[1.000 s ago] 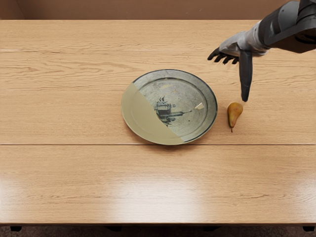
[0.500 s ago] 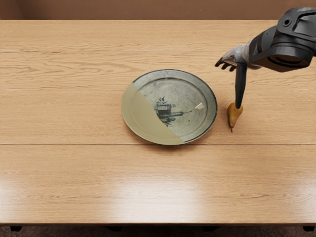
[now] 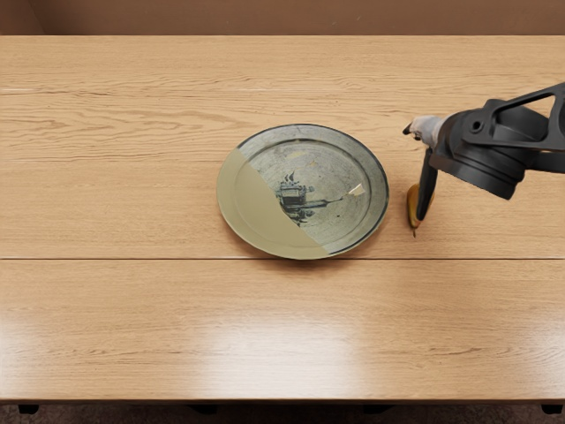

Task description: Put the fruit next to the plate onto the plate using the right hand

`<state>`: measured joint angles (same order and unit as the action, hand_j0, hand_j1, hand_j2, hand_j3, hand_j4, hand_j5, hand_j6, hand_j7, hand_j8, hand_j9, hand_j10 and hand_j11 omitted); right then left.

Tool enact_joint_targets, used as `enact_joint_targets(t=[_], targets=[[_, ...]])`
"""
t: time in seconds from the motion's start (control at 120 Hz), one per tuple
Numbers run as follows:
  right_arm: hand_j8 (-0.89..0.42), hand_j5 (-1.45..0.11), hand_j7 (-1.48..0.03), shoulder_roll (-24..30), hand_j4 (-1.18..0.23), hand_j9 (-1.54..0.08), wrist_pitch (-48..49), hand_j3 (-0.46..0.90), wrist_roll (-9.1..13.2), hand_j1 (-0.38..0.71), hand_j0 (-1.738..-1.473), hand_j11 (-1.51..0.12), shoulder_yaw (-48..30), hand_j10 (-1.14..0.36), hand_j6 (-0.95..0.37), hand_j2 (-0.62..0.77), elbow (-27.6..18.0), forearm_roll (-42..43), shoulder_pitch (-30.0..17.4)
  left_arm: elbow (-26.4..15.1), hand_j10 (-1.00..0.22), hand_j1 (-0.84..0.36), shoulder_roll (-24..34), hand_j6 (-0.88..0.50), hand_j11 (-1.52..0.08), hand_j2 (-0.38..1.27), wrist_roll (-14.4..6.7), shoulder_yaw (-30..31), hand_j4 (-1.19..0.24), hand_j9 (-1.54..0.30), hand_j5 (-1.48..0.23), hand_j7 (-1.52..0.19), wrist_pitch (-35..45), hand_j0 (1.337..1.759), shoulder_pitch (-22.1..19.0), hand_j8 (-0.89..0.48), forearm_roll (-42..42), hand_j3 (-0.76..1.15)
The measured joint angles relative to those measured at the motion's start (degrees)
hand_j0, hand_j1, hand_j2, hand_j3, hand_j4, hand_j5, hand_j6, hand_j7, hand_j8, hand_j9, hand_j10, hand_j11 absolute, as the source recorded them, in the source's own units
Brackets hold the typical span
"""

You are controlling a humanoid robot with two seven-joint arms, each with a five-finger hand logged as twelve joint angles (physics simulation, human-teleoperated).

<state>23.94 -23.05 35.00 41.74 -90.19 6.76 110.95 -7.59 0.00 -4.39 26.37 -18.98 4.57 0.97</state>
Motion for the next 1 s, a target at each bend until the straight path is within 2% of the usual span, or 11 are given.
enact_joint_targets(t=[0.15,0.383,0.7,1.0], targets=[[-0.12,-0.15,-0.15,-0.6,-0.12,-0.15,-5.4,0.0,0.0,-0.21,-1.658,-0.15,1.3,-0.12,-0.12,-0.02,-2.2,-0.1,-0.8,0.0,0.0,0.35,0.0,0.0,0.0,0.0,0.0,0.0,0.0,0.0,0.0,0.0,0.0,1.658,0.0,0.0,0.0,0.0],[-0.14,-0.18,-0.18,-2.9,-0.14,-0.18,-11.0,0.0,0.0,-0.19,-1.658,-0.18,1.7,-0.14,-0.14,-0.03,-2.7,-0.1,-3.9,0.0,0.0,0.35,0.0,0.0,0.0,0.0,0.0,0.0,0.0,0.0,0.0,0.0,0.0,1.658,0.0,0.0,0.0,0.0],[-0.15,-0.2,-0.19,-5.7,-0.15,-0.19,-11.9,0.0,0.0,-0.17,-1.658,-0.19,1.9,-0.15,-0.15,-0.03,-0.9,0.1,-7.0,0.0,0.0,0.35,0.0,0.0,0.0,0.0,0.0,0.0,0.0,0.0,0.0,0.0,0.0,1.658,0.1,0.0,0.0,0.0],[-0.15,-0.19,-0.19,-8.3,-0.15,-0.19,-11.9,0.0,0.0,-0.17,-1.658,-0.19,3.0,-0.15,-0.15,-0.03,3.4,0.2,-9.2,0.0,0.0,0.35,0.0,0.0,0.0,0.0,0.0,0.0,0.0,0.0,0.0,0.0,0.0,1.658,0.3,0.0,0.0,0.0]])
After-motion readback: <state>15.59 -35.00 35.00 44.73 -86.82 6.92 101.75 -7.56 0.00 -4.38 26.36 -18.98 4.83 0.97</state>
